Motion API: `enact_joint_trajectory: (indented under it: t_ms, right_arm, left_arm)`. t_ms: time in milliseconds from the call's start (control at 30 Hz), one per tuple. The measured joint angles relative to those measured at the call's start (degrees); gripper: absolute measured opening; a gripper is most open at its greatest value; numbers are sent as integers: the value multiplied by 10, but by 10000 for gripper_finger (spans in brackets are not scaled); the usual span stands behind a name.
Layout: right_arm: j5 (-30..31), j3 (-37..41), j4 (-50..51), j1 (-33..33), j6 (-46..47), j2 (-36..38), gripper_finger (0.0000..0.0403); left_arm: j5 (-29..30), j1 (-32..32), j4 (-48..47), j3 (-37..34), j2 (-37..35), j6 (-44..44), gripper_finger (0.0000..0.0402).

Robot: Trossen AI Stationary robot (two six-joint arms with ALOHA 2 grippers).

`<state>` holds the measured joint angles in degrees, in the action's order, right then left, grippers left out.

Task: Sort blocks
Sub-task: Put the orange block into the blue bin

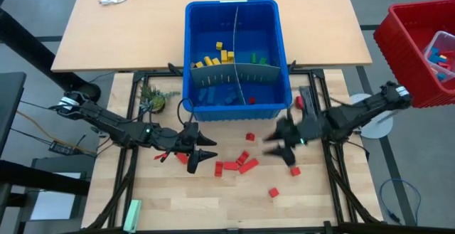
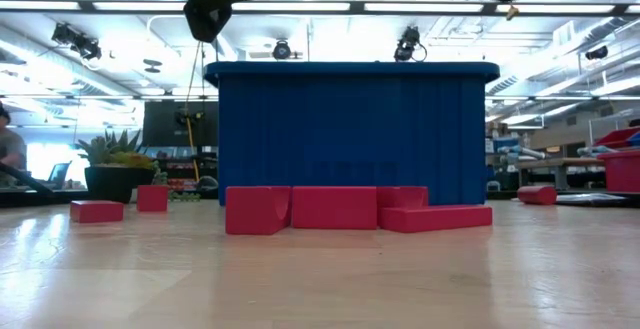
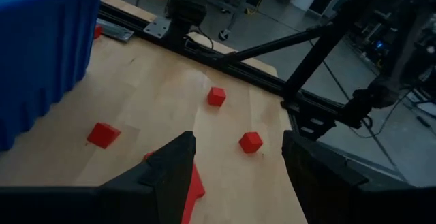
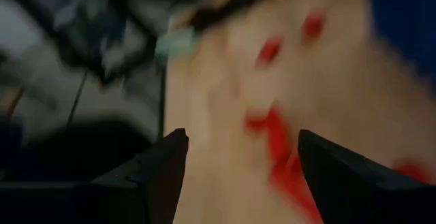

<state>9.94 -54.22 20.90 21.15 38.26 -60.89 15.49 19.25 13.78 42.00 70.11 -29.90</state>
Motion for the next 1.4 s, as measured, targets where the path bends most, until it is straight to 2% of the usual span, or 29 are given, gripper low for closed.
enact_joint_trajectory:
  t_ms: [100,167,300,367,533,633,833,1067,1200,1400]
  right_arm:
    - [12,0,33,79,21,-18,261]
    - [41,0,30,124,21,-36,258]
    - [77,-2,45,183,21,-76,248]
    - [79,-16,103,203,26,-93,243]
    - [82,-75,346,236,38,-137,223]
    - [79,-81,426,248,38,-163,211]
    - [78,-61,406,253,43,-213,203]
    - [31,-33,404,256,90,-266,214]
    - [1,-1,387,258,106,-262,231]
    - [-2,48,333,258,106,-235,249]
  left_arm:
    - [4,0,0,0,0,9,232]
    - [3,0,0,0,0,10,232]
    - [0,0,-1,0,0,10,232]
    - [0,0,-1,0,0,10,232]
    - [0,0,0,0,0,11,232]
    - [-1,0,-1,0,0,11,232]
    - [-1,0,-1,0,0,11,232]
    - [-1,0,-1,0,0,11,232]
    - [-34,0,-1,0,0,11,232]
    - [-32,0,-1,0,0,11,232]
